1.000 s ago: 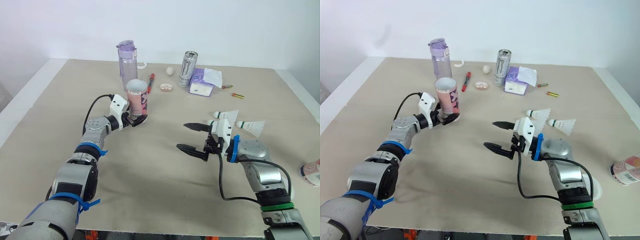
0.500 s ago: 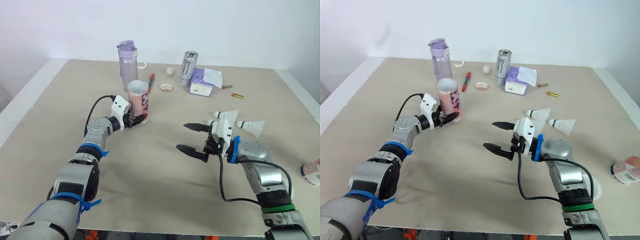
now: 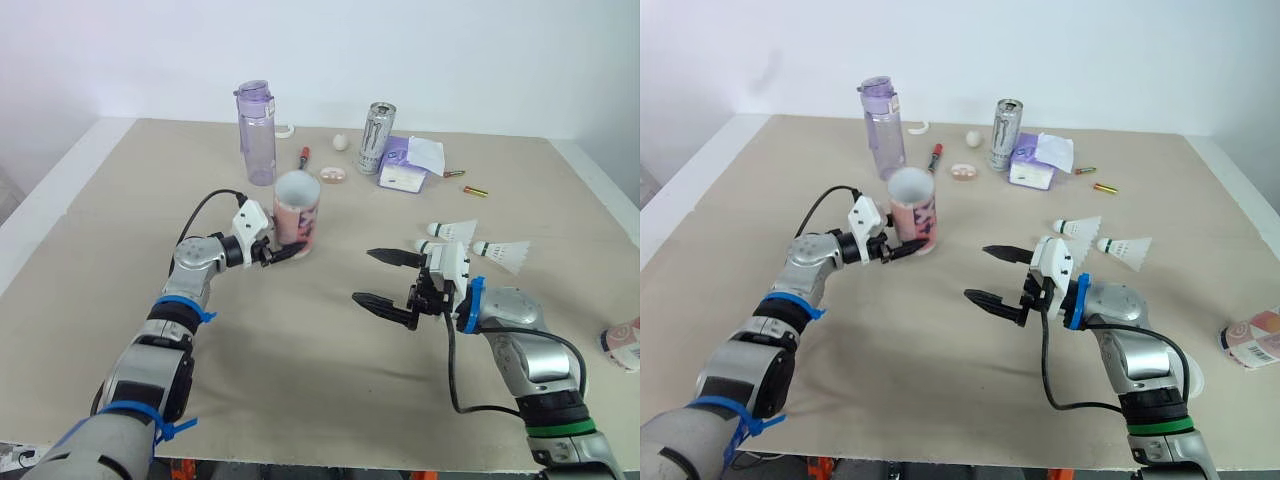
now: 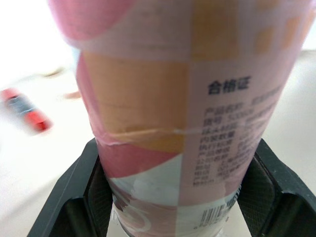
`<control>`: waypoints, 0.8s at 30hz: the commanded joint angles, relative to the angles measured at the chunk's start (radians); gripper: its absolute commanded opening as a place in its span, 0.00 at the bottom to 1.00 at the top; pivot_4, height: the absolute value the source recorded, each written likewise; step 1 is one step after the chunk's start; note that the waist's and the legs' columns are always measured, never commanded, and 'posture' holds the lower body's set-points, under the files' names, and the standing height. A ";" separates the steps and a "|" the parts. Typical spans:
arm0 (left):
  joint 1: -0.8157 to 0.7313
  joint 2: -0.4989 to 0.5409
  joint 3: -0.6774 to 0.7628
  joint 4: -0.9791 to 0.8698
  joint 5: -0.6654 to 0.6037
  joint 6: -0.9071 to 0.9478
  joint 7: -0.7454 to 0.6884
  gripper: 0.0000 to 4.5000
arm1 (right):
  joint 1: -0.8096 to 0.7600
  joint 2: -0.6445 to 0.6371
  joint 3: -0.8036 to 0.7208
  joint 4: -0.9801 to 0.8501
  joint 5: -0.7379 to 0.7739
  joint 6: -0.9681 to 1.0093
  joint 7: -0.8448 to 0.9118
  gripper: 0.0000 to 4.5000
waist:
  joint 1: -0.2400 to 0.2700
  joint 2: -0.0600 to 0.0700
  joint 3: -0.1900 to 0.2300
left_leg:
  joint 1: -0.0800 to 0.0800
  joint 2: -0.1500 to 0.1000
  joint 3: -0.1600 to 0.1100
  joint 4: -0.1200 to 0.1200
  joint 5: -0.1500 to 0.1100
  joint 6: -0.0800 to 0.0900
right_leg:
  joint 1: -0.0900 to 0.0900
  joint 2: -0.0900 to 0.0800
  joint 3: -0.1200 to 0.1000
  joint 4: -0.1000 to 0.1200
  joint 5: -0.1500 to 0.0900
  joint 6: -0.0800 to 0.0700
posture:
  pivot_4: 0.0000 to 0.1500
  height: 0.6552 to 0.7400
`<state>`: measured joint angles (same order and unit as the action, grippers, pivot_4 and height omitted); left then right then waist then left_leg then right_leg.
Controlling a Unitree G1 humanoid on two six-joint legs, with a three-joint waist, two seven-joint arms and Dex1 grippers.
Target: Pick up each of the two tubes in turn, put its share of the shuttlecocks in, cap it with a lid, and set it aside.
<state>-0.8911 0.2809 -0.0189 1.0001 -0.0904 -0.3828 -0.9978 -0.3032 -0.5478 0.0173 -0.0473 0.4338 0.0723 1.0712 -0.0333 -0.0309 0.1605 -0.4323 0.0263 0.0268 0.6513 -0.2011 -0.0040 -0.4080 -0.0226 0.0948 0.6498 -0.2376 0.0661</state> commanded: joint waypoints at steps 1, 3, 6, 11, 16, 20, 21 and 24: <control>0.141 0.059 -0.084 -0.394 -0.015 0.139 -0.119 0.70 | 0.049 -0.015 -0.050 -0.118 0.060 0.023 -0.008 1.00 | 0.000 0.000 0.000 | 0.000 0.000 0.000 0.000 0.000 0.000 | 0.000 0.000 0.000 0.000 0.000 0.000 | 1.00 1.00; 0.187 0.084 -0.109 -0.522 -0.018 0.220 -0.137 0.70 | 0.074 -0.021 -0.059 -0.148 0.073 0.035 -0.013 1.00 | 0.000 0.000 0.000 | 0.000 0.001 0.000 0.000 0.000 0.000 | 0.000 0.000 0.000 0.001 0.000 0.000 | 1.00 1.00; 0.251 0.138 -0.155 -0.731 -0.014 0.364 -0.165 0.70 | 0.121 -0.034 -0.081 -0.197 0.092 0.057 -0.025 1.00 | 0.000 0.000 0.000 | 0.001 0.001 0.000 0.002 0.000 0.000 | 0.001 0.000 0.000 0.001 0.000 -0.001 | 1.00 1.00; 0.276 0.222 -0.225 -0.920 0.006 0.526 -0.210 0.70 | 0.196 -0.045 -0.117 -0.244 0.108 0.071 -0.046 1.00 | 0.000 0.000 0.000 | 0.001 0.001 0.000 0.003 0.000 0.000 | 0.001 0.000 0.000 0.002 0.001 -0.001 | 1.00 1.00; 0.247 0.272 -0.294 -0.993 0.030 0.618 -0.251 0.70 | 0.236 -0.046 -0.127 -0.258 0.107 0.056 -0.045 1.00 | 0.000 0.001 0.000 | 0.002 0.002 0.001 0.003 0.000 0.000 | 0.001 0.001 0.000 0.002 -0.001 0.001 | 1.00 1.00; 0.218 0.281 -0.336 -1.003 0.047 0.680 -0.271 0.70 | 0.243 -0.042 -0.123 -0.259 0.101 0.047 -0.045 1.00 | 0.001 0.001 -0.001 | 0.002 0.002 0.001 0.003 0.000 0.000 | 0.001 0.001 0.001 0.002 -0.002 0.003 | 1.00 1.00; 0.212 0.283 -0.344 -1.003 0.051 0.687 -0.274 0.70 | 0.244 -0.042 -0.122 -0.258 0.100 0.045 -0.045 1.00 | 0.002 0.001 -0.001 | 0.002 0.002 0.001 0.003 0.000 0.000 | 0.001 0.001 0.001 0.002 -0.002 0.003 | 1.00 1.00; 0.187 0.277 -0.364 -1.006 0.059 0.724 -0.278 0.70 | 0.248 -0.039 -0.128 -0.251 0.099 0.039 -0.052 1.00 | 0.003 0.001 -0.001 | 0.002 0.002 0.001 0.003 0.000 0.000 | 0.001 0.001 0.000 0.002 -0.002 0.003 | 1.00 1.00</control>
<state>-0.6851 0.5549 -0.3527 0.0191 -0.0421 0.3048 -1.2548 -0.0540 -0.5855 -0.0860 -0.2641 0.5238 0.1318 1.0242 -0.0300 -0.0298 0.1599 -0.4301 0.0285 0.0276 0.6545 -0.2009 -0.0038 -0.4066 -0.0213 0.0954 0.6516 -0.2400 0.0690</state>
